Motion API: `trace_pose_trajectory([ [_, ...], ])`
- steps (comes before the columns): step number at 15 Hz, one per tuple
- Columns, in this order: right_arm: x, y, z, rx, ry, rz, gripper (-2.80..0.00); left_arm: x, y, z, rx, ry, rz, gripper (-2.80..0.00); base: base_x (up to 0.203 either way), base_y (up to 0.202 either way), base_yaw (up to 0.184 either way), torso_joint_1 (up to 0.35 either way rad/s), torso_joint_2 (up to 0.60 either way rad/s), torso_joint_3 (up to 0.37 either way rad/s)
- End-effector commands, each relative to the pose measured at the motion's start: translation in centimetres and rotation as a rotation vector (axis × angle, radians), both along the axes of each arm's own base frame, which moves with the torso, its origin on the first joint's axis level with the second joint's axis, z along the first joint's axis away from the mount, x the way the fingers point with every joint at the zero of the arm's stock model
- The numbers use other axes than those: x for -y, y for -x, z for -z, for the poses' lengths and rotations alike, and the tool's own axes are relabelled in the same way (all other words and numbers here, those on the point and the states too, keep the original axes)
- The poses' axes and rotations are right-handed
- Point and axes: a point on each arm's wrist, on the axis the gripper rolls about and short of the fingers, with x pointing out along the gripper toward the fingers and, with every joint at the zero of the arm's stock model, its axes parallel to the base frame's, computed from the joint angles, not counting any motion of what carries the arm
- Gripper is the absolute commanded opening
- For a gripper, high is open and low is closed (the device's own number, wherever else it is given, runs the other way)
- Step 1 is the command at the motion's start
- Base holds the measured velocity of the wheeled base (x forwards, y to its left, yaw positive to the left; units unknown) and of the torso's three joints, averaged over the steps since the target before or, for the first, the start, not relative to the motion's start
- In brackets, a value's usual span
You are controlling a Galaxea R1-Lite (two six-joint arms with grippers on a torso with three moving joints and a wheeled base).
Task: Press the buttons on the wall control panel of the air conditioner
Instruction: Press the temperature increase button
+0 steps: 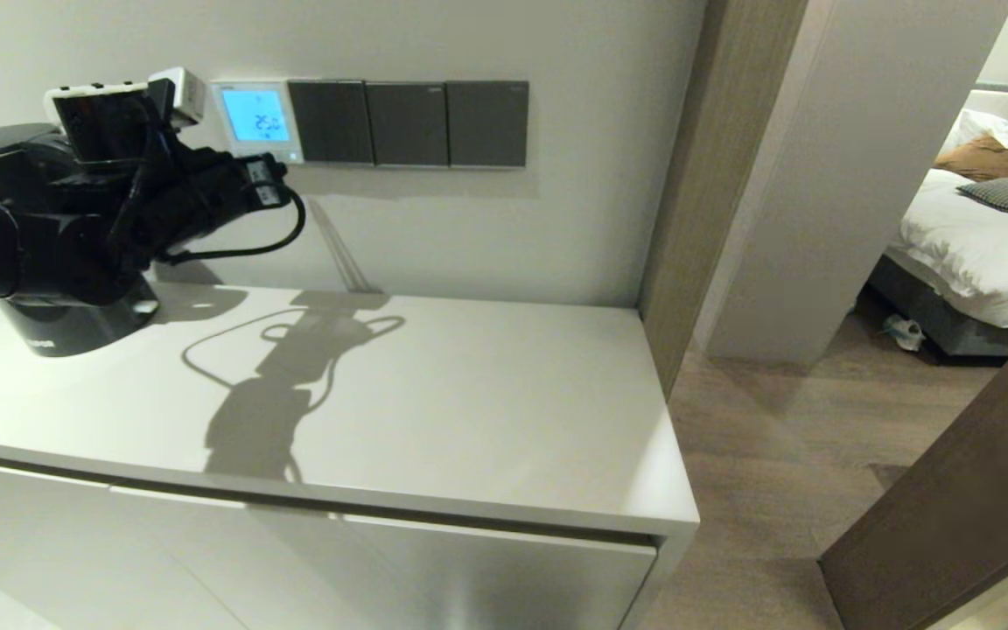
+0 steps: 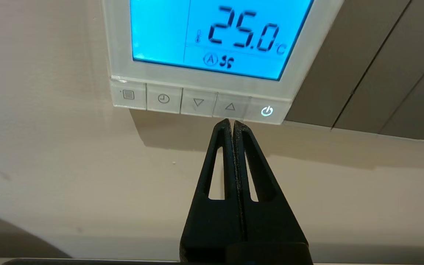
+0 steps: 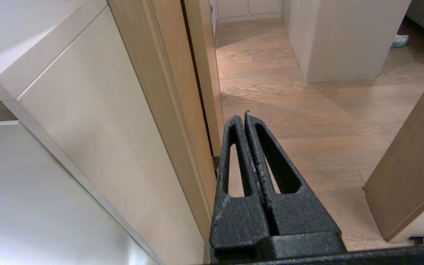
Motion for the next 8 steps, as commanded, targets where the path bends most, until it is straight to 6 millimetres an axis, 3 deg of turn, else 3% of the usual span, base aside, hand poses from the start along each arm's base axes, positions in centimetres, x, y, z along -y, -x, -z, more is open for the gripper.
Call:
trace_pose_trajectory([
  [1,0.00,-0.02,0.04,-0.003,0.000,0.000,-2.80,0.04,-0.41,0.37,-0.005,0.001,0.001,-2.80,0.000,0.000,0.000,0.000,0.00,0.000],
  [8,0.00,-0.02,0.04,-0.003,0.000,-0.001,-2.80,-0.02,0.25,-0.15,0.004,0.002,0.002,-2.80,0.000,0.000,0.000,0.000,0.00,0.000],
])
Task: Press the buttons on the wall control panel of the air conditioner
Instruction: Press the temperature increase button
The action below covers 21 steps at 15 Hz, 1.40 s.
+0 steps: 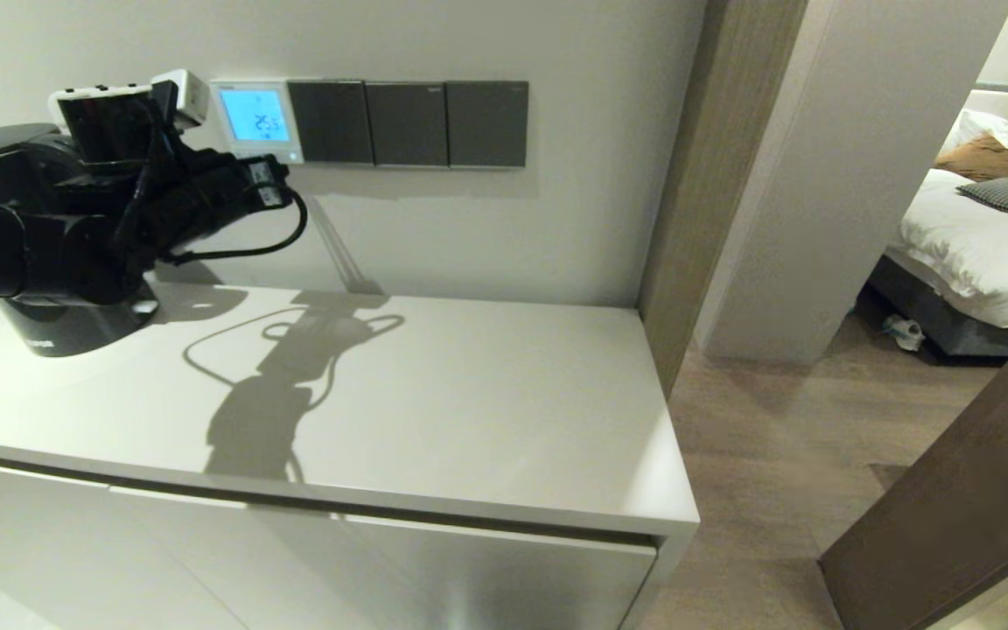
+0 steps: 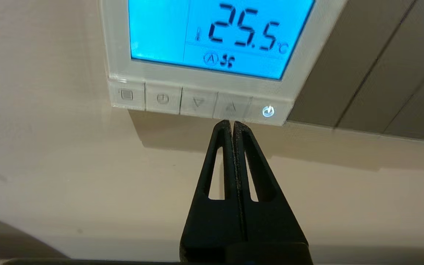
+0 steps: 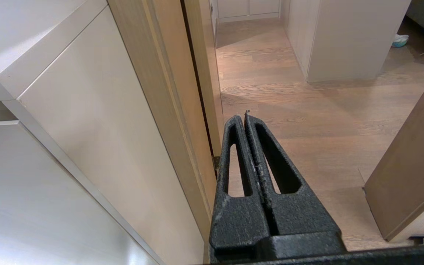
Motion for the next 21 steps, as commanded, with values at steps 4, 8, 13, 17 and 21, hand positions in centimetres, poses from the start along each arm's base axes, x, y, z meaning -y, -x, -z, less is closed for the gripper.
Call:
trace_pose_trajectory([
  [4,0.0,0.0,0.0,-0.003,0.000,0.000,-2.80,-0.1,1.2,-0.3,-0.001,-0.005,0.011,-2.80,0.000,0.000,0.000,0.000,0.00,0.000],
  [8,0.0,0.0,0.0,-0.003,0.000,-0.002,-2.80,-0.2,1.3,-0.6,0.008,-0.002,0.008,-2.80,0.000,0.000,0.000,0.000,0.00,0.000],
  [13,0.0,0.0,0.0,-0.003,0.000,-0.001,-2.80,-0.1,0.5,-0.3,0.025,0.000,0.005,-2.80,0.000,0.000,0.000,0.000,0.00,0.000],
  [17,0.0,0.0,0.0,-0.003,0.000,0.000,-2.80,-0.1,-0.1,0.0,0.023,0.001,-0.001,-2.80,0.000,0.000,0.000,0.000,0.00,0.000],
  [21,0.0,0.0,0.0,-0.003,0.000,0.000,-2.80,-0.6,-0.4,0.0,0.026,0.003,-0.014,-2.80,0.000,0.000,0.000,0.000,0.00,0.000],
])
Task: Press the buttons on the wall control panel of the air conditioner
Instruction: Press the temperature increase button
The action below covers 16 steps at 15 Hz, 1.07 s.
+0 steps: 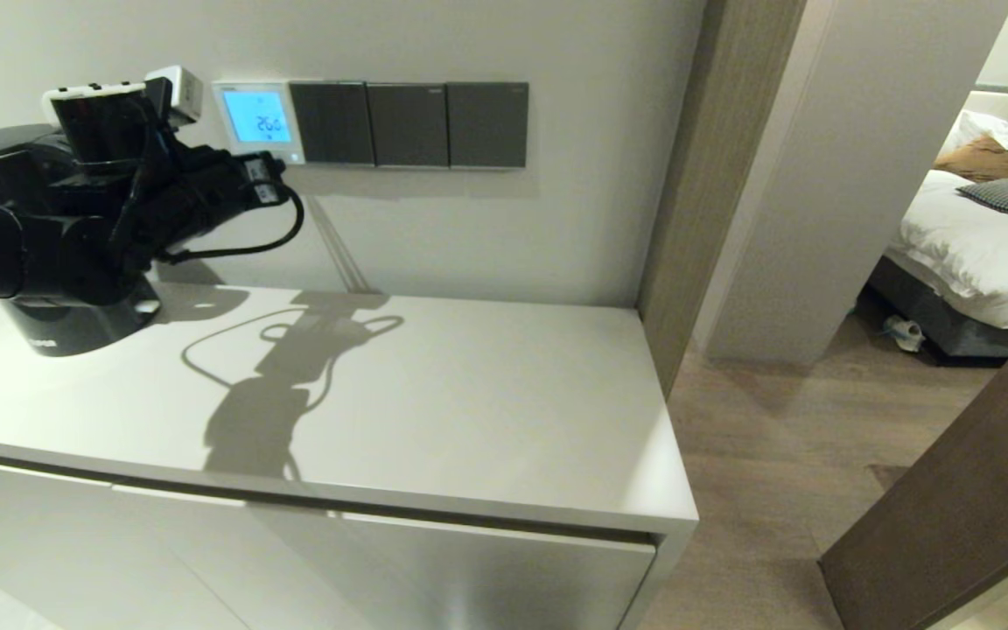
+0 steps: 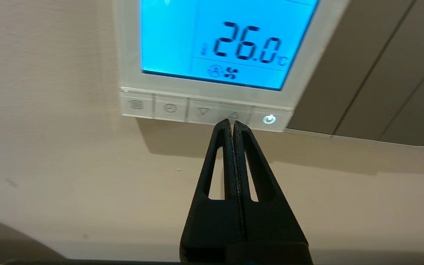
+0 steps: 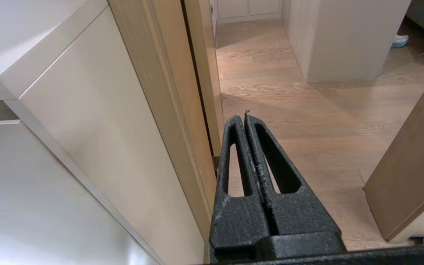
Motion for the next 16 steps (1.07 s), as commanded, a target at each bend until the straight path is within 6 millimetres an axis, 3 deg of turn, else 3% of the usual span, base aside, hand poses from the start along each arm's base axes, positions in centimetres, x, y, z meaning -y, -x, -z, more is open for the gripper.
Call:
trace_pose_trajectory([
  [1,0.00,-0.02,0.04,-0.003,0.000,-0.002,-2.80,-0.09,-0.22,0.12,0.001,0.002,-0.002,-2.80,0.000,0.000,0.000,0.000,0.00,0.000],
  [16,0.00,-0.02,0.04,-0.003,0.000,-0.001,-2.80,-0.08,0.01,0.10,0.010,0.001,0.000,-2.80,0.000,0.000,0.000,0.000,0.00,0.000],
])
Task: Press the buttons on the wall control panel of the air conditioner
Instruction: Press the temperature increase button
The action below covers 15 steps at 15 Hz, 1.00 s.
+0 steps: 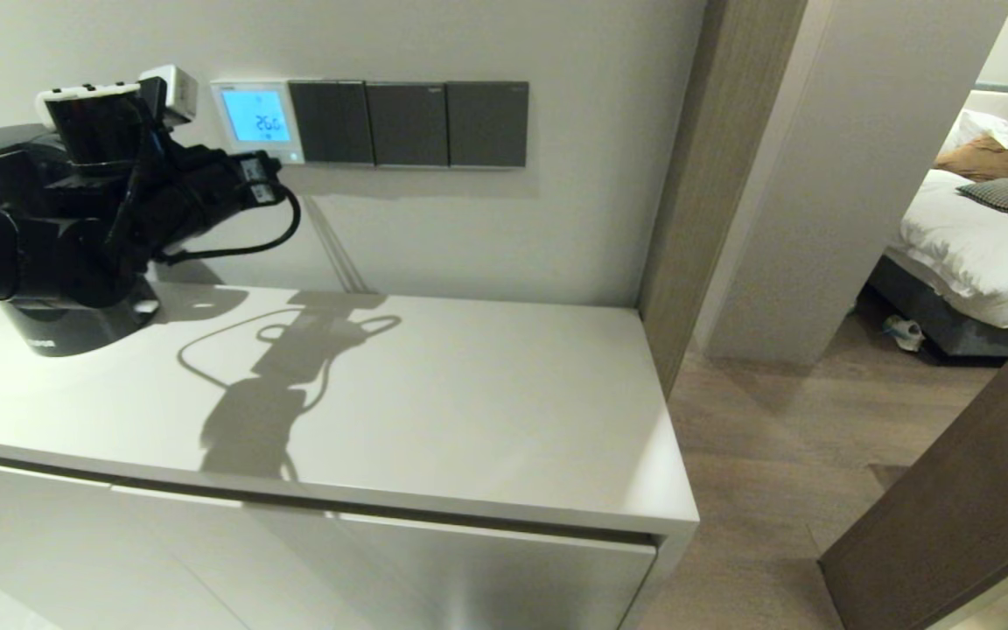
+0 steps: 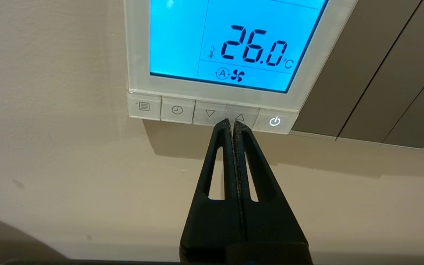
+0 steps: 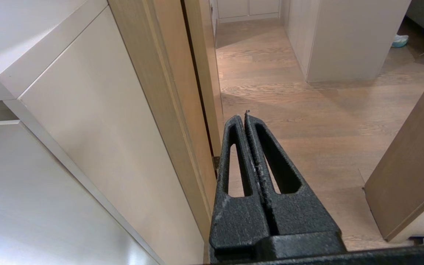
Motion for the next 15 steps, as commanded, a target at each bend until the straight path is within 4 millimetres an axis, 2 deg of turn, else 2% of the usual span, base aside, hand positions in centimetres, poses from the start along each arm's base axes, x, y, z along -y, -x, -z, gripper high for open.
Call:
trace_pose_trajectory([
  [1,0.0,0.0,0.0,-0.003,0.000,0.000,-2.80,0.0,-0.3,0.1,0.002,0.001,0.001,-2.80,0.000,0.000,0.000,0.000,0.00,0.000],
  [10,0.0,0.0,0.0,-0.003,0.000,-0.001,-2.80,0.1,-0.9,0.7,-0.008,0.000,0.001,-2.80,0.000,0.000,0.000,0.000,0.00,0.000],
  [15,0.0,0.0,0.0,-0.003,-0.001,0.000,-2.80,0.0,0.3,-0.4,0.013,0.002,0.002,-2.80,0.000,0.000,0.000,0.000,0.00,0.000],
])
